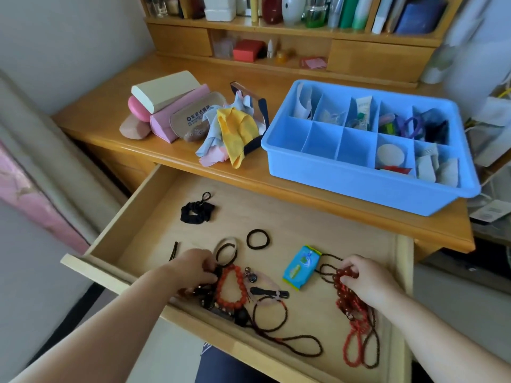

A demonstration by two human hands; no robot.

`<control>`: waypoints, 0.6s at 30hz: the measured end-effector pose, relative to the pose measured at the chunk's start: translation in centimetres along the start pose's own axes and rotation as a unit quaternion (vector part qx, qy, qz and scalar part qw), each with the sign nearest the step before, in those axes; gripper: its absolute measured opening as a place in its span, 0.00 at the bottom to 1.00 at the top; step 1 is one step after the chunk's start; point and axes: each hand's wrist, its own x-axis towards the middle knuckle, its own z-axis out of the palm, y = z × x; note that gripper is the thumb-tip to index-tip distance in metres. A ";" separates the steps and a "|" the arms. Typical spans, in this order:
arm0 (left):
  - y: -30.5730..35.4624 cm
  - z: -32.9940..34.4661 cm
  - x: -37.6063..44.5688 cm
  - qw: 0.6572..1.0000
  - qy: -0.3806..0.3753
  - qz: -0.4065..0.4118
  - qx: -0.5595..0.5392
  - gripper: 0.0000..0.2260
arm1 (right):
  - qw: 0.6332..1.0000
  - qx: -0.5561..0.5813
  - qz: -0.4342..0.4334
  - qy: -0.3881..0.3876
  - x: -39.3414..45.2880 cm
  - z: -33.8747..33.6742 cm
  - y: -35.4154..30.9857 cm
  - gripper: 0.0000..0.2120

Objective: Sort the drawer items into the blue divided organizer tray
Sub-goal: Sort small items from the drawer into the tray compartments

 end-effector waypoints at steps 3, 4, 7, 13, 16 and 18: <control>0.3 -1.0 -0.4 0.955 0.016 -0.019 -0.295 0.04 | 0.998 0.032 -0.012 -0.048 -0.2 0.7 -0.2 0.08; 0.2 -1.5 -0.6 0.930 0.011 -0.021 -0.366 0.06 | 0.997 0.038 -0.019 -0.062 -0.4 0.9 -0.3 0.08; -0.8 -2.8 -0.8 0.900 0.025 -0.018 -0.435 0.08 | 0.994 0.037 -0.025 -0.098 -0.9 0.9 -0.3 0.09; -3.2 -3.2 -0.2 0.922 0.219 -0.074 -0.311 0.08 | 0.975 -0.215 -0.047 -0.036 -1.6 -0.5 -1.5 0.03; -2.7 -2.1 -0.1 0.928 0.258 -0.044 -0.266 0.09 | 0.976 -0.154 -0.146 0.043 -0.6 -0.4 -3.4 0.11; -1.5 -1.1 0.1 0.935 0.266 -0.014 -0.236 0.10 | 0.954 -0.171 -0.242 0.030 0.4 0.4 -4.6 0.20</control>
